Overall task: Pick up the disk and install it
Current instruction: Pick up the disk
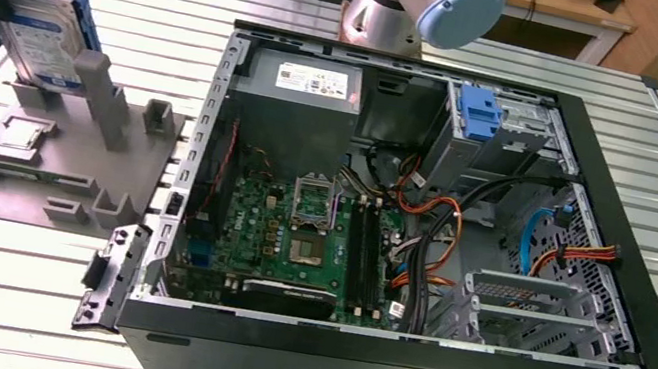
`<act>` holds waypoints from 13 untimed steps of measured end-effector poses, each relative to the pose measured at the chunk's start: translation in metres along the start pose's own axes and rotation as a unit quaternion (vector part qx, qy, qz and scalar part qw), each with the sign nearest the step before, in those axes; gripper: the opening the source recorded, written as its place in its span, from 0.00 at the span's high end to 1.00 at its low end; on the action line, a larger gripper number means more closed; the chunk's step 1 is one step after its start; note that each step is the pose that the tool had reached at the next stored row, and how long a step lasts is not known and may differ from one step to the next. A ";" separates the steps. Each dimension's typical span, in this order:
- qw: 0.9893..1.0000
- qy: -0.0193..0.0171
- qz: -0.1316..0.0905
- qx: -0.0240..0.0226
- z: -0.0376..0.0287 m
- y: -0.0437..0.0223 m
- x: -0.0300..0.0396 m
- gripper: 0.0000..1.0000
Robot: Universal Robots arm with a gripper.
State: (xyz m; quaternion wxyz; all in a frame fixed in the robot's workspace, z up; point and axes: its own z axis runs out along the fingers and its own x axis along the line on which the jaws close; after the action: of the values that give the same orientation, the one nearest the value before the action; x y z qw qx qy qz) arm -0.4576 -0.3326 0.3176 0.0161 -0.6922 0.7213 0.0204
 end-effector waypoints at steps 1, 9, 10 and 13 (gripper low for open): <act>1.000 0.000 0.000 0.000 -0.0007 0.0000 -0.0001 0.63; 1.000 0.000 0.000 0.000 -0.0057 0.0000 -0.0003 0.63; 1.000 0.000 0.000 0.000 -0.0058 0.0000 -0.0003 0.63; 1.000 0.000 0.000 0.000 -0.0062 0.0000 -0.0003 0.63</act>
State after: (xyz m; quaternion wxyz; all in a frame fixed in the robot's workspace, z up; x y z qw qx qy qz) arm -0.4576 -0.3326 0.3239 0.0161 -0.6922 0.7213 0.0204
